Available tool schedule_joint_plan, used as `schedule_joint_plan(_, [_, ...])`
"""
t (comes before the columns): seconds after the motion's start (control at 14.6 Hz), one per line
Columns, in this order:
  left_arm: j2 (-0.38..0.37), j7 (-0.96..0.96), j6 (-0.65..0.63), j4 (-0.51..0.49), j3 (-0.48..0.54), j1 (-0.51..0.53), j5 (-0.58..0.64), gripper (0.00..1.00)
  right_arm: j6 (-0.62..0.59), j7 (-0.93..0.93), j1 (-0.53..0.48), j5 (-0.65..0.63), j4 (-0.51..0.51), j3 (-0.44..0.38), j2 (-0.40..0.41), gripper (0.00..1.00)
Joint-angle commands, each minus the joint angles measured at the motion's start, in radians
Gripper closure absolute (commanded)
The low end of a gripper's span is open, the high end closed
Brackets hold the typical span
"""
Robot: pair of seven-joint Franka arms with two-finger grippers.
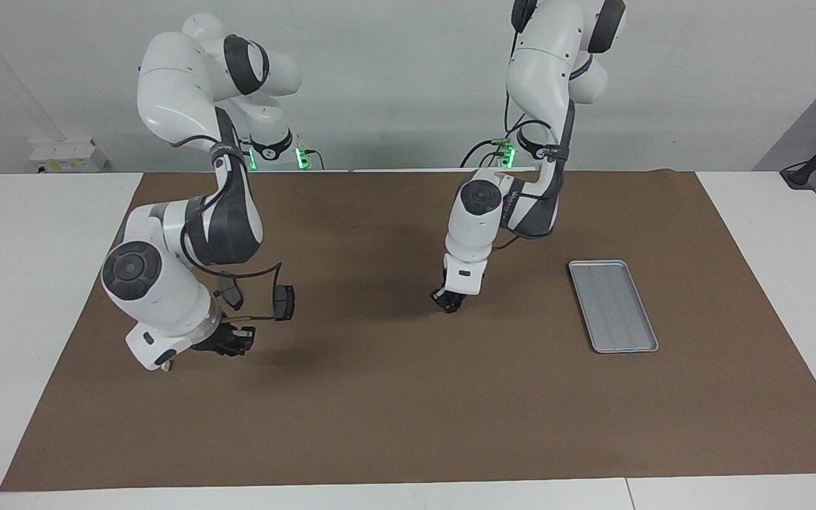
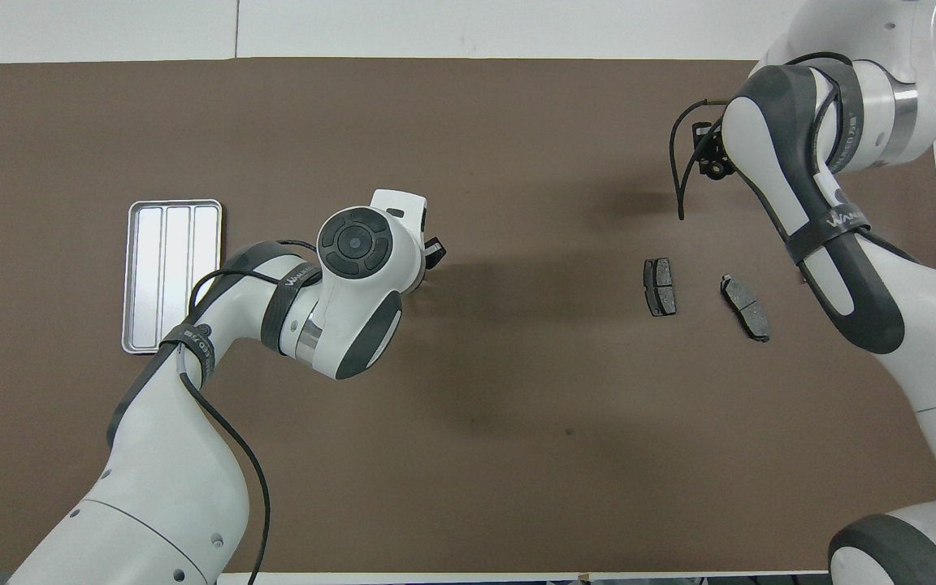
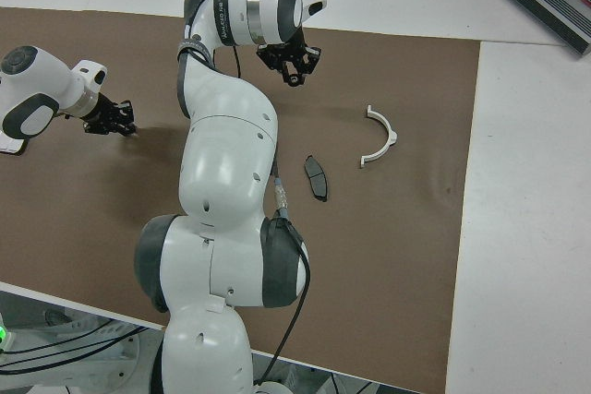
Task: Place bearing gear from tray to pile
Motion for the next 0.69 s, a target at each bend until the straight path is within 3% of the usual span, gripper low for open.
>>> schedule_joint_plan(0.0, [-0.002, -0.018, 0.028, -0.018, 0.017, -0.017, 0.007, 1.0, 0.047, -0.026, -0.023, 0.002, -0.023, 0.013, 0.026, 1.0])
schedule_joint_plan(0.07, [-0.002, -0.02, 0.026, -0.017, 0.017, -0.017, 0.007, 0.68, 0.056, -0.024, -0.023, 0.002, -0.025, 0.013, 0.034, 1.0])
schedule_joint_plan(0.14, [-0.002, -0.018, 0.013, -0.015, 0.02, -0.017, 0.007, 0.1, 0.07, -0.026, -0.026, 0.002, -0.025, 0.013, 0.042, 1.0])
schedule_joint_plan(0.21, [-0.004, -0.018, -0.004, -0.006, 0.025, -0.017, 0.008, 0.0, 0.085, -0.026, -0.03, 0.002, -0.03, 0.013, 0.051, 1.0])
schedule_joint_plan(0.41, [-0.02, -0.009, -0.108, 0.051, 0.028, 0.016, 0.06, 0.0, 0.137, -0.046, -0.033, 0.0, -0.049, 0.012, 0.063, 1.0])
schedule_joint_plan(0.62, [-0.14, 0.053, -0.177, 0.034, 0.029, 0.123, 0.068, 0.0, 0.147, -0.047, -0.033, 0.002, -0.05, 0.012, 0.079, 1.0])
